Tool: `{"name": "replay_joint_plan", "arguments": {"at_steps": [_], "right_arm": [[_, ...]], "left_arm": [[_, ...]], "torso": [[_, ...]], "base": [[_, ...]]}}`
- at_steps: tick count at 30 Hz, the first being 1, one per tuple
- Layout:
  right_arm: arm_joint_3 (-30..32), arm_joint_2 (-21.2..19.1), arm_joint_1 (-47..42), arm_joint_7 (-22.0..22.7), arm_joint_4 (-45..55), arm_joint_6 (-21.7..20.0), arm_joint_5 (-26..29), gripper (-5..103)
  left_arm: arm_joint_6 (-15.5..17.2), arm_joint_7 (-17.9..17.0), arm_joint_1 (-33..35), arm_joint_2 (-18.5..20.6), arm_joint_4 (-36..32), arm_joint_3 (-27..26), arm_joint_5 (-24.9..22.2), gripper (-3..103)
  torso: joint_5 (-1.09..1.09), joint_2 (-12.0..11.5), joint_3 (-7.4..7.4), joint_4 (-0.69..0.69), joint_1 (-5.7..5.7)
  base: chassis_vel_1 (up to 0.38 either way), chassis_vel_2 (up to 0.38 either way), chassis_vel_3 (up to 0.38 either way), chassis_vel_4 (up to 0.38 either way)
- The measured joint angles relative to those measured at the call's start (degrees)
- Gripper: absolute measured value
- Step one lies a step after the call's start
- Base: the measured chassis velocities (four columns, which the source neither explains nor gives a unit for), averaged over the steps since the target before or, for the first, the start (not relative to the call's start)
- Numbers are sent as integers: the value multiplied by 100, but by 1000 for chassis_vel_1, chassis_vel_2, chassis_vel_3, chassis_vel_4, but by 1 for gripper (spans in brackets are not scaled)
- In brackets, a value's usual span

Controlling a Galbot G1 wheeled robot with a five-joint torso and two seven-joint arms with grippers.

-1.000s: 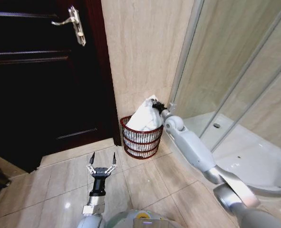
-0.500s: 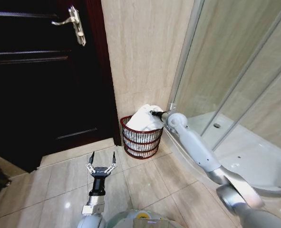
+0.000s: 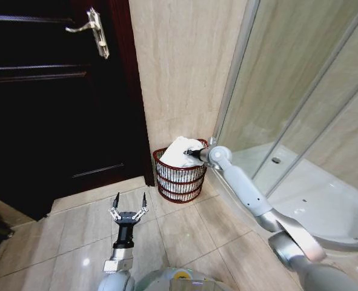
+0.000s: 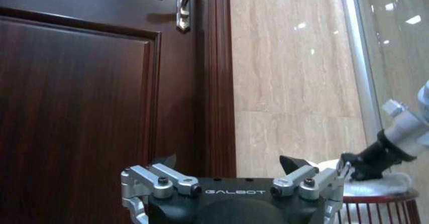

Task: Discard the used towel into the hamper.

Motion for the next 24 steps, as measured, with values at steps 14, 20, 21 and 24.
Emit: {"name": "replay_joint_plan", "arguments": {"at_steps": [14, 20, 21, 24], "right_arm": [[59, -71, -234, -700, 421, 420, -1616, 18], [37, -626, -826, -1190, 1645, 1295, -2771, 38], [73, -719, -950, -1278, 1859, 1470, -2963, 44], [154, -848, -1137, -1342, 2171, 1645, -3168, 55]], "left_arm": [[9, 122, -71, -2, 59, -155, -165, 100], [162, 135, -185, -3, 85, -144, -244, 100], [202, 139, -212, -1, 96, -136, -239, 100], [309, 145, -224, 0, 94, -109, -224, 100]], "torso": [[0, 1, 2, 1, 0], [2, 1, 2, 0, 0], [2, 1, 2, -1, 0], [2, 2, 2, -1, 0]], "base": [[0, 0, 0, 0], [0, 0, 0, 0], [0, 0, 0, 0], [0, 0, 0, 0]]}}
